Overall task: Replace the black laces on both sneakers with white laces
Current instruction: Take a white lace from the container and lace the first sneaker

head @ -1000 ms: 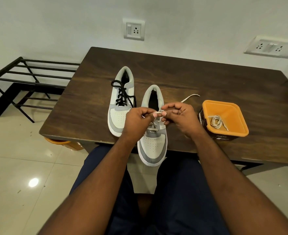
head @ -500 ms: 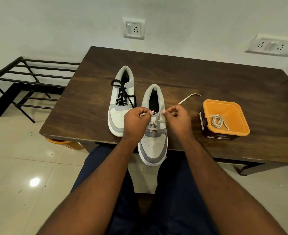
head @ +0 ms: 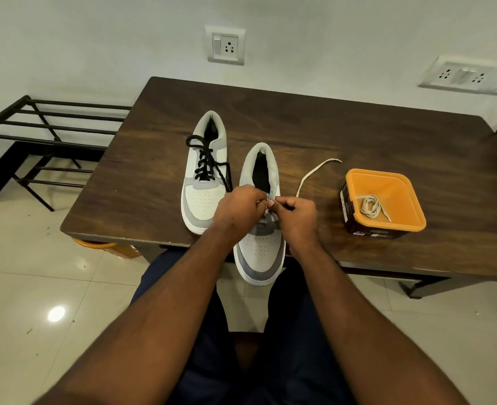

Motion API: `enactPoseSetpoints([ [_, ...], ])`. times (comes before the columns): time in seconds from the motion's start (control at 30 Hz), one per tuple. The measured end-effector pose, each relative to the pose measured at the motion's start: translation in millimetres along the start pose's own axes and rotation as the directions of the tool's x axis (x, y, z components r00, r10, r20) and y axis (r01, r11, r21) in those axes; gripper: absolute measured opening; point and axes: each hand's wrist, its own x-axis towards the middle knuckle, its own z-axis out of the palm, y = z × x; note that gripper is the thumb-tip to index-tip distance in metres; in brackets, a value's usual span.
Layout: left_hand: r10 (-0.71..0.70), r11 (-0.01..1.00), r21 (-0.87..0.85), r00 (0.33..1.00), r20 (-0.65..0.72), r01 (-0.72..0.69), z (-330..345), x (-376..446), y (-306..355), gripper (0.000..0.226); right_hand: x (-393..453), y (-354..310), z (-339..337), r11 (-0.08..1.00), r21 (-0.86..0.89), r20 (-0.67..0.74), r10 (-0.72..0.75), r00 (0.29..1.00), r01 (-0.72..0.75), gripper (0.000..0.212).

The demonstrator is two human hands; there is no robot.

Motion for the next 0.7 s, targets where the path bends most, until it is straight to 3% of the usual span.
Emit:
enactPoseSetpoints([
  [0.27, -0.046, 0.967, -0.256, 0.986, -0.158, 0.004, 12, -7, 0, 0.020, 1, 4, -2, 0.999, 0.045, 0.034, 0.023, 0.999, -0.024, 0.010],
  [0.47, -0.109, 0.974, -0.216, 0.979, -0.175, 0.070, 13, -6, 8, 0.023, 0, 3, -3, 1.000, 0.009, 0.047, 0.025, 0.999, -0.026, 0.012],
  [0.7, -0.137, 0.964, -0.247, 0.984, -0.119, 0.104, 12, -4, 7, 0.021, 16, -2, -17, 0.997, 0.043, 0.178, 0.053, 0.983, -0.061, 0.016],
])
